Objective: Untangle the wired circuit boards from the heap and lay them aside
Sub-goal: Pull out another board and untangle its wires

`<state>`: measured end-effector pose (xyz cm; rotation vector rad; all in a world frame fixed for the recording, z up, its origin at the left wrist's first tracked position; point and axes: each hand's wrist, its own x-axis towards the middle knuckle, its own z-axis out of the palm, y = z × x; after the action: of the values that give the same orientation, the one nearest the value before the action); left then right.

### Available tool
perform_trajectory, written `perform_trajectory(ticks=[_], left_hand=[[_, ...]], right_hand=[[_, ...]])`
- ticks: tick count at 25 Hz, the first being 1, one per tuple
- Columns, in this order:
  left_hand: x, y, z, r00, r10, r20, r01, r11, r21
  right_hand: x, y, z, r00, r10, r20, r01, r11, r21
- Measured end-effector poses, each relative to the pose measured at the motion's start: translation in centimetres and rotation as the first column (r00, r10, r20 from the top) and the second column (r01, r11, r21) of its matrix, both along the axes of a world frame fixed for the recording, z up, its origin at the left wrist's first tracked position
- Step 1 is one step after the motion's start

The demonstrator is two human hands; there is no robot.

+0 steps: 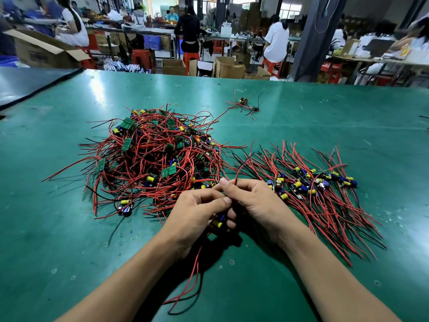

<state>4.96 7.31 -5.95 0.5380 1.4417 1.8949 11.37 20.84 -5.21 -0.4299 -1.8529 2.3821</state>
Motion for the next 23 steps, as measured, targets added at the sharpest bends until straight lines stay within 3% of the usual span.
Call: perform_trajectory(ticks=[4, 6, 8, 15, 20, 21, 23], left_hand=[[0.0, 0.1, 0.1, 1.0, -0.002, -0.029, 0.002, 1.0, -0.003], [0.0, 0.1, 0.1, 0.999, -0.01, -0.033, 0.01, 1.0, -0.008], [0.1, 0.1, 0.2, 0.999, -0.016, -0.036, 0.015, 1.0, -0.009], [0.1, 0.1, 0.4, 0.998, -0.053, -0.046, 0.051, 0.998, -0.041], [0.2, 0.1, 0.5, 0.997, -0.067, -0.05, 0.064, 0.997, -0.052], [0.1, 0.0, 0.6, 0.996, -0.067, -0.055, 0.064, 0.996, -0.056], [0.0, -0.1, 0.6, 0.996, -0.065, -0.057, 0.061, 0.996, -0.065]], right_hand=[[0.1, 0.7, 0.1, 0.987, -0.158, -0.02, 0.159, 0.975, 0.158], [0.0, 1.3, 0.0, 0.973, -0.228, -0.044, 0.228, 0.895, 0.383], [-0.2, 1.8, 0.0, 0.955, -0.288, -0.069, 0.282, 0.814, 0.507], [-0.6, 3.4, -0.9, 0.893, -0.42, -0.16, 0.431, 0.699, 0.57], [-0.8, 3.7, -1.2, 0.854, -0.493, -0.17, 0.487, 0.64, 0.594], [-0.9, 3.6, -1.2, 0.854, -0.499, -0.147, 0.494, 0.688, 0.531], [-1.2, 3.3, -0.7, 0.877, -0.478, -0.051, 0.478, 0.855, 0.2]])
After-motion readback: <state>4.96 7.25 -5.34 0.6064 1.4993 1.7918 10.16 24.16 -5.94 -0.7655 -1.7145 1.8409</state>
